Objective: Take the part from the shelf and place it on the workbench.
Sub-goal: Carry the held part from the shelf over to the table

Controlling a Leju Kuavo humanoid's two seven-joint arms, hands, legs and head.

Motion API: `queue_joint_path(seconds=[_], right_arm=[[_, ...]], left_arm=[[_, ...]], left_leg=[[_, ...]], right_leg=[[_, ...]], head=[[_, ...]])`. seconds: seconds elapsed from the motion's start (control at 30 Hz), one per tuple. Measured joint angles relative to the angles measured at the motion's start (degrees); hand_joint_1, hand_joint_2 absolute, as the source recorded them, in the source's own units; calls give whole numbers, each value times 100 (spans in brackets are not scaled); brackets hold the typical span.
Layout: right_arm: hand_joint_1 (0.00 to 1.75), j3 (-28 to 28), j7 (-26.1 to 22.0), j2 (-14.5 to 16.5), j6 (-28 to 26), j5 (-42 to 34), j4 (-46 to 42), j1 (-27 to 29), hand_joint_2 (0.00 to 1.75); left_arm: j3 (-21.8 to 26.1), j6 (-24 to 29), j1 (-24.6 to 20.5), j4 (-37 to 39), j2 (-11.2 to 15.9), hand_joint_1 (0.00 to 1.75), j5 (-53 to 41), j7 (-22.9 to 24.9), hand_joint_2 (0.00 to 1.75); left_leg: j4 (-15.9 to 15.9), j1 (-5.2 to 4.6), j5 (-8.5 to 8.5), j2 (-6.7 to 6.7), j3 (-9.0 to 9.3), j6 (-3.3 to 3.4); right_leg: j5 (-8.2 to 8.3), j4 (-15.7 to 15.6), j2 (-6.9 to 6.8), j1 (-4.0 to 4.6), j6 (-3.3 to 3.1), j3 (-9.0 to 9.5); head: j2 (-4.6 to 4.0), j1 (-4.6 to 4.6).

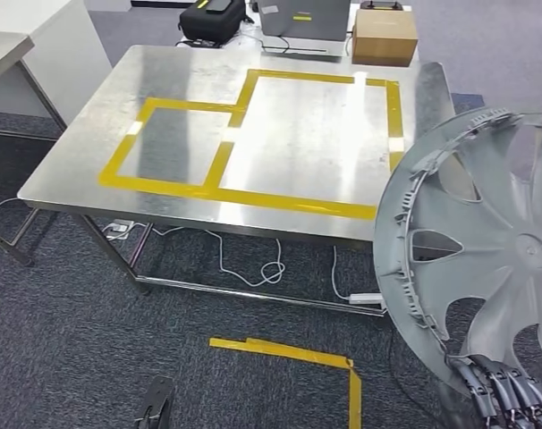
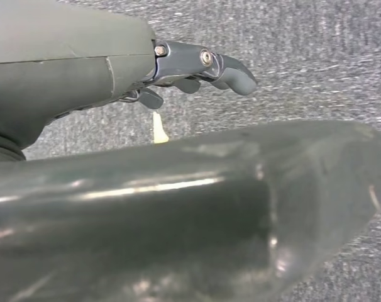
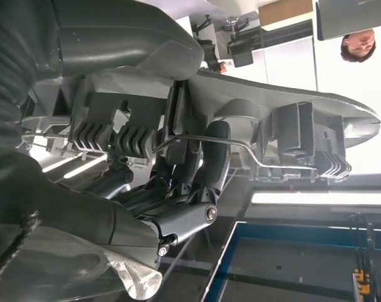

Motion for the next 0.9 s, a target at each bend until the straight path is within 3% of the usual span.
queue_joint_path(seconds=[0.03, 0.13, 0.2, 0.3, 0.33, 0.37, 0.4, 0.47, 0.53, 0.7, 0.77, 0.83, 0.87, 0.9], right_arm=[[175, 1, -3, 0, 1, 1, 1, 1, 175], [175, 6, -19, -1, 4, 1, 9, 12, 175], [175, 11, -28, -2, 7, -1, 14, 22, 175], [175, 21, -30, -2, 11, -2, 20, 27, 175], [175, 26, -29, -2, 14, -2, 25, 30, 175], [175, 33, -27, -2, 21, -2, 33, 33, 175], [175, 42, -21, -2, 30, -2, 41, 36, 175], [175, 53, -11, -2, 43, -2, 57, 38, 175], [175, 57, -9, -2, 50, -2, 72, 37, 175], [175, 63, -11, -2, 56, -1, 80, 81, 175], [175, 64, -9, -2, 57, -2, 79, 82, 175], [175, 64, -12, -2, 58, -3, 80, 83, 175], [175, 64, -16, -2, 59, -2, 81, 85, 175], [175, 66, -20, -2, 60, -2, 81, 86, 175]], left_arm=[[2, 9, -2, 0, 4, 0, -3, -7, 0], [10, 21, 1, 0, 10, 0, -14, -24, 0], [24, 21, 1, 0, 10, 0, -22, -32, 0], [39, 19, 7, 0, 5, 0, -34, -40, 0], [42, 19, 13, 0, 5, 0, -39, -42, 0], [46, 20, 18, 0, 6, 0, -44, -42, 0], [51, 20, 22, 0, 7, 0, -50, -43, 0], [60, 20, 29, 0, 6, 0, -61, -43, 0], [73, 20, 25, 0, 11, 0, -72, -44, 0], [92, 20, 24, 0, 26, 0, -93, -48, 0], [93, 19, 14, 0, 30, 0, -95, -53, 0], [96, 17, 27, 0, 33, 0, -95, -55, 0], [97, 17, 40, 0, 35, 0, -95, -60, 0], [98, 16, 51, 0, 37, 0, -95, -67, 0]], left_leg=[[-202, -22, 23, -5, 94, 42], [-373, -39, -26, -3, 181, 141], [-422, -12, -19, -7, 257, 194], [-431, -14, -44, -7, 304, 237], [-430, -20, -65, -5, 318, 240], [-429, -24, -92, -3, 344, 239], [-429, -25, -126, -5, 387, 233], [-429, -23, -205, -9, 495, 205], [-414, -34, -277, -9, 547, 147], [-163, -35, -413, 3, 551, -18], [383, -10, -677, -1, 289, -80], [1080, 16, -969, -1, -136, -123], [1267, 23, -998, -1, -288, -129], [1261, 25, -901, -1, -353, -125]], right_leg=[[-19, -15, 2, -4, 35, -2], [7, -10, -1, -23, 164, 60], [-108, 170, -8, -23, 212, 3], [-509, 1117, -10, -20, 264, -575], [-580, 1392, -11, -20, 280, -785], [-547, 1497, -15, -20, 283, -917], [-391, 1388, -20, -21, 279, -940], [109, 734, -42, -21, 251, -732], [279, 214, -71, 0, 193, -538], [260, 99, -49, -4, -15, -372], [220, 86, -52, -16, -62, -295], [170, 88, -39, -15, -76, -252], [140, 88, -29, -14, -74, -222], [106, 88, -18, -13, -69, -180]], head=[[0, 5], [0, 4], [-1, 29], [0, 73], [0, 72], [0, 74], [0, 75], [0, 76], [-1, 80], [0, 63], [0, 44], [0, 35], [0, 34], [0, 33]])
